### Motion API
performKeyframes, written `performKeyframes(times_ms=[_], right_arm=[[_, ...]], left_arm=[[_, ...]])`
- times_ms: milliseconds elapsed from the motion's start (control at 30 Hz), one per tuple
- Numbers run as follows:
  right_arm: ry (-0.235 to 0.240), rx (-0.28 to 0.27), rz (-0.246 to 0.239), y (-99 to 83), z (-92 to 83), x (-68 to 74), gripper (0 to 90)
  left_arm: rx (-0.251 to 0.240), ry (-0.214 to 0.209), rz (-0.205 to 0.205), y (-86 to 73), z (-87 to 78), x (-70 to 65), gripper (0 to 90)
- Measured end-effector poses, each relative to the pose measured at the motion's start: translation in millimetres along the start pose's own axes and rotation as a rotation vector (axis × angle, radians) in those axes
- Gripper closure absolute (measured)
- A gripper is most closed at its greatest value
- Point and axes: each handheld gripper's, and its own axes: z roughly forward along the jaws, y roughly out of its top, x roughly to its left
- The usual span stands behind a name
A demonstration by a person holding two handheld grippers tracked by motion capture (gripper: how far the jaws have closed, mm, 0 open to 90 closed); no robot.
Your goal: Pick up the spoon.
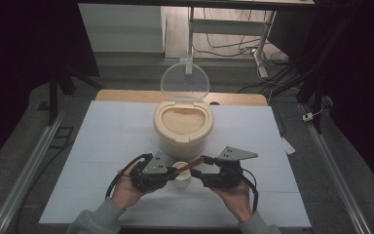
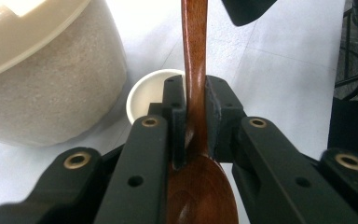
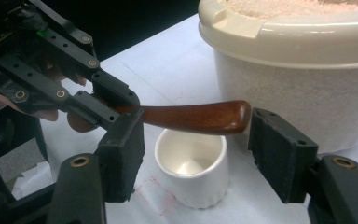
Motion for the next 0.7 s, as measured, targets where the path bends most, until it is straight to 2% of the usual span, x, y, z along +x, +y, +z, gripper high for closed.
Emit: performKeyframes(times_ms=[200, 333, 467, 700], right_arm=[[0.012, -0.029, 0.036, -0.1, 3.4, 1.9, 47.8], [-0.001, -0.044, 0.034, 0.8, 2.1, 4.3, 53.0], [0.005, -0.068, 0.040, 2.0, 0.8, 5.8, 55.7], [0.029, -0.114, 0.052, 6.3, -0.7, 10.2, 67.4]], left_arm=[[0.003, -0.001, 0.008, 0.4, 1.3, -1.7, 78.6], [0.006, -0.001, 0.016, 0.3, 1.5, -1.8, 78.6], [0.014, 0.001, 0.028, 0.7, 3.1, -3.6, 78.8], [0.028, 0.011, 0.037, 0.5, 3.7, -4.7, 79.1]])
